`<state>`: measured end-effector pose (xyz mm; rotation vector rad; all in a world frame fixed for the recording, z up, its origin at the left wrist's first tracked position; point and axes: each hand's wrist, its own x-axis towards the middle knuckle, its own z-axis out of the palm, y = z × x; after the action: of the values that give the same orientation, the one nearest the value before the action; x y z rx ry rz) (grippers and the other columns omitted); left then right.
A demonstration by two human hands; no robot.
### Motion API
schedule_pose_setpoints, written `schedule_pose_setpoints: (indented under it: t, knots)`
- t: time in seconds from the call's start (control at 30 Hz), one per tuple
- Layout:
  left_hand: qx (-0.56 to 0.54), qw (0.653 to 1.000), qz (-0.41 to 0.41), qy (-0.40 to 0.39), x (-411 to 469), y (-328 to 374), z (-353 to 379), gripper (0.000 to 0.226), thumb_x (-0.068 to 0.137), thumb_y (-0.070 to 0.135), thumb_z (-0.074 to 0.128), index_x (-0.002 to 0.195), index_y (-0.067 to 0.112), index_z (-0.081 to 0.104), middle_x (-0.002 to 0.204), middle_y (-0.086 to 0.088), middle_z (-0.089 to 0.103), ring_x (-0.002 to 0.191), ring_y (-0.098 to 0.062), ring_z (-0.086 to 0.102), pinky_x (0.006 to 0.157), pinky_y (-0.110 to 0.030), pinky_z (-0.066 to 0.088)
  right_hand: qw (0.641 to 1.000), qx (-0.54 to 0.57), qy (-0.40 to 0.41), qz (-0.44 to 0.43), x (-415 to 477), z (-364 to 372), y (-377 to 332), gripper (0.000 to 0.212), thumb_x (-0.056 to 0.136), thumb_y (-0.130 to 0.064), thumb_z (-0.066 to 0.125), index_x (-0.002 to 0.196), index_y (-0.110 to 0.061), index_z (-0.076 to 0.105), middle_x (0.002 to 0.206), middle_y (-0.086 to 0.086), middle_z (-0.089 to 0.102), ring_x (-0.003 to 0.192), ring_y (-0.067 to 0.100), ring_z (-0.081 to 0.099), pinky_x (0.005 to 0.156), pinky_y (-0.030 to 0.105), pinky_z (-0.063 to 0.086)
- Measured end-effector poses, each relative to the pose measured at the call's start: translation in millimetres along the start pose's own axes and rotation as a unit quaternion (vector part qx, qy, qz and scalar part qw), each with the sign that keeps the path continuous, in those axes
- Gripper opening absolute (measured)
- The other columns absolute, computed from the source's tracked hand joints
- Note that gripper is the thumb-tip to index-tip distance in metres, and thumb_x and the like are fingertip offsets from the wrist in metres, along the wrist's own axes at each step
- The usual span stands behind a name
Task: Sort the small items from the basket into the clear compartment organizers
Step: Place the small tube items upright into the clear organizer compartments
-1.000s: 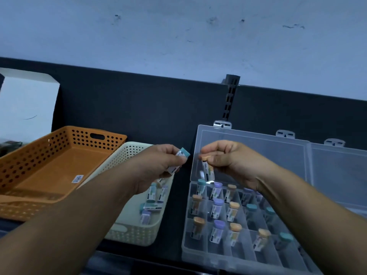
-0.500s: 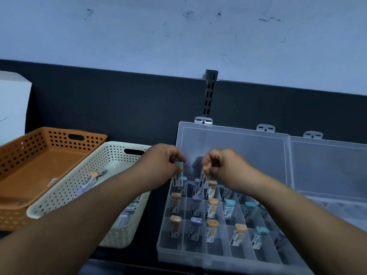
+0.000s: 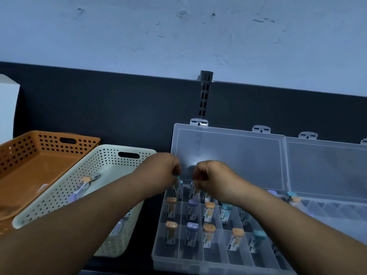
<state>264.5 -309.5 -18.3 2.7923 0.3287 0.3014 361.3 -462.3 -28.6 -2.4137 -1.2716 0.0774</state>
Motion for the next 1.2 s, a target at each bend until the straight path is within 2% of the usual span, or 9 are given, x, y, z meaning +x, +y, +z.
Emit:
schedule_pose_setpoints:
  t: [0.13,0.27,0.53,0.7,0.8,0.87,1.0,1.1,1.2]
  knots:
    - [0.062,0.998,0.03,-0.01,3,-1,11,0.015,0.08,0.017,0.067,0.094,0.023,0.07,0.098,0.004,0.063,0.094,-0.017,0.059,0.077,-0.027,0.048,0.999,-0.043,-0.019,-0.011,4,9,0,0.036,0.084,-0.012,0.063,0.062,-0.033,0.044,0.071,-0.011,0.049,0.075,0.017,0.053,0.06,0.023,0.036]
    - [0.099,0.994,0.052,-0.014,6,-2,21,0.019,0.08,0.018,0.067,0.098,0.024,0.069,0.099,0.001,0.065,0.098,-0.019,0.057,0.079,-0.032,0.049,0.997,-0.067,-0.02,-0.016,5,14,-2,0.019,0.084,-0.013,0.06,0.077,-0.028,0.051,0.086,-0.003,0.052,0.082,0.021,0.054,0.066,0.027,0.04]
    - [0.124,0.989,0.076,0.014,2,-6,19,0.018,0.079,0.028,0.066,0.091,0.022,0.054,0.099,0.001,0.06,0.097,-0.021,0.051,0.075,-0.031,0.04,0.997,-0.078,-0.012,0.008,8,19,-5,0.017,0.081,-0.018,0.064,0.091,-0.021,0.051,0.093,0.0,0.055,0.083,0.021,0.052,0.066,0.028,0.038]
    - [0.109,0.993,0.035,0.03,-14,-34,-5,0.049,0.08,0.05,0.066,0.121,0.027,0.054,0.117,0.003,0.054,0.112,-0.018,0.046,0.091,-0.032,0.041,0.993,-0.113,0.006,-0.014,9,2,-27,0.023,0.084,-0.029,0.067,0.099,-0.024,0.05,0.1,-0.002,0.047,0.093,0.02,0.051,0.073,0.026,0.035]
    - [0.116,0.992,-0.009,0.051,-32,-64,-25,0.058,0.084,0.052,0.062,0.134,0.028,0.045,0.132,0.005,0.048,0.123,-0.016,0.042,0.102,-0.033,0.037,0.991,-0.126,0.007,-0.054,16,3,-49,0.039,0.09,-0.036,0.061,0.125,-0.021,0.052,0.122,0.0,0.05,0.117,0.021,0.046,0.093,0.028,0.038]
    - [0.121,0.99,-0.036,0.066,-47,-86,-38,0.062,0.084,0.052,0.061,0.138,0.027,0.042,0.137,0.005,0.045,0.126,-0.015,0.041,0.105,-0.031,0.035,0.99,-0.12,0.002,-0.081,22,7,-67,0.053,0.092,-0.039,0.058,0.14,-0.022,0.043,0.139,-0.001,0.044,0.13,0.02,0.037,0.107,0.028,0.031]
    - [0.138,0.981,-0.123,0.06,-77,-126,-61,0.068,0.085,0.055,0.059,0.143,0.028,0.037,0.146,0.006,0.039,0.131,-0.015,0.038,0.105,-0.033,0.033,0.981,-0.126,-0.039,-0.144,37,27,-106,0.063,0.093,-0.044,0.055,0.148,-0.024,0.032,0.155,-0.001,0.027,0.142,0.021,0.023,0.116,0.036,0.024]
    - [0.155,0.976,-0.143,0.054,-96,-154,-71,0.055,0.078,0.066,0.055,0.126,0.04,0.05,0.126,0.013,0.056,0.111,-0.012,0.051,0.095,-0.038,0.045,0.974,-0.118,-0.085,-0.172,51,45,-136,0.065,0.092,-0.042,0.058,0.149,-0.024,0.031,0.157,-0.002,0.023,0.143,0.017,0.02,0.117,0.032,0.022]
    - [0.102,0.98,-0.169,0.024,-108,-167,-68,0.045,0.083,0.053,0.06,0.125,0.039,0.052,0.121,0.013,0.06,0.103,-0.011,0.056,0.083,-0.03,0.047,0.965,-0.125,-0.14,-0.181,69,63,-161,0.065,0.091,-0.04,0.061,0.147,-0.025,0.033,0.154,-0.003,0.027,0.138,0.017,0.03,0.111,0.031,0.029]
